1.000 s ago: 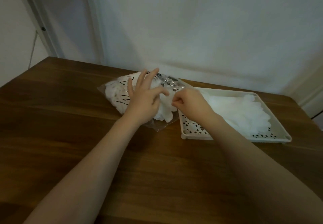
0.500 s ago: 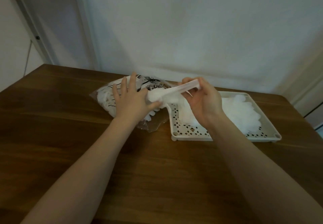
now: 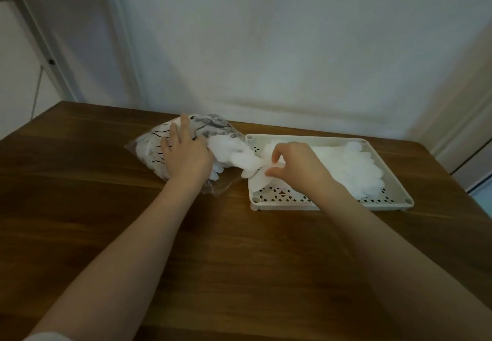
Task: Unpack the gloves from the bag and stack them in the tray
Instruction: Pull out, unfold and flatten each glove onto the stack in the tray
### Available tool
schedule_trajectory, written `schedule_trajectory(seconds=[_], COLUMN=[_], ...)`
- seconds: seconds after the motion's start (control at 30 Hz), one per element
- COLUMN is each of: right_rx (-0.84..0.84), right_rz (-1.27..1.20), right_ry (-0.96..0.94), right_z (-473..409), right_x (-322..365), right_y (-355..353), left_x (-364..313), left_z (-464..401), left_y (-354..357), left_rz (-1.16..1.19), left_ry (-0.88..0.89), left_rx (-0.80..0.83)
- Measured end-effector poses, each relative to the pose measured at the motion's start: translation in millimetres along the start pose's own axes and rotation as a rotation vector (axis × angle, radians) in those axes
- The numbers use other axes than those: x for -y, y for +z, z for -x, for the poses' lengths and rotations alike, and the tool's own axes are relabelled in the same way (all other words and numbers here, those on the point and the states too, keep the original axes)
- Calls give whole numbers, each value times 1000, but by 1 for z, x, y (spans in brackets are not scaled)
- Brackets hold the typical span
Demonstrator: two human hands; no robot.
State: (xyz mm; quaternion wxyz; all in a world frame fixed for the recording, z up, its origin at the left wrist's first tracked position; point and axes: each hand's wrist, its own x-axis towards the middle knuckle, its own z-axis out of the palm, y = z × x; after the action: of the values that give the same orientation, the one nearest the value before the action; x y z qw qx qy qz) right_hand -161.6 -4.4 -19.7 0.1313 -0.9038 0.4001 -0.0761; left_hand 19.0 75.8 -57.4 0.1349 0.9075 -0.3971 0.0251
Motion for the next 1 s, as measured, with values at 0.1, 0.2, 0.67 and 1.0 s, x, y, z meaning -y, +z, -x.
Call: schedule_trajectory(seconds=[0.1,0.2,0.67,1.0], right_rx=[-53,-57,-13,-294], right_rz=[35,-300,-1556,-926], right_ry=[-3,-69,43,389], right_z=[3,6,26,39], right_x=[-5,-16,-31,-80], right_y=[-4,-10,-40,-47], left_x=[-2,-1,-70,-79], left_z=[-1,-2,57,53], left_y=[1,-2,-33,-47], left_rz=[-2,82,1066,1306], left_ry=[-60,-66,486,347], left_rx=[59,123,334,611])
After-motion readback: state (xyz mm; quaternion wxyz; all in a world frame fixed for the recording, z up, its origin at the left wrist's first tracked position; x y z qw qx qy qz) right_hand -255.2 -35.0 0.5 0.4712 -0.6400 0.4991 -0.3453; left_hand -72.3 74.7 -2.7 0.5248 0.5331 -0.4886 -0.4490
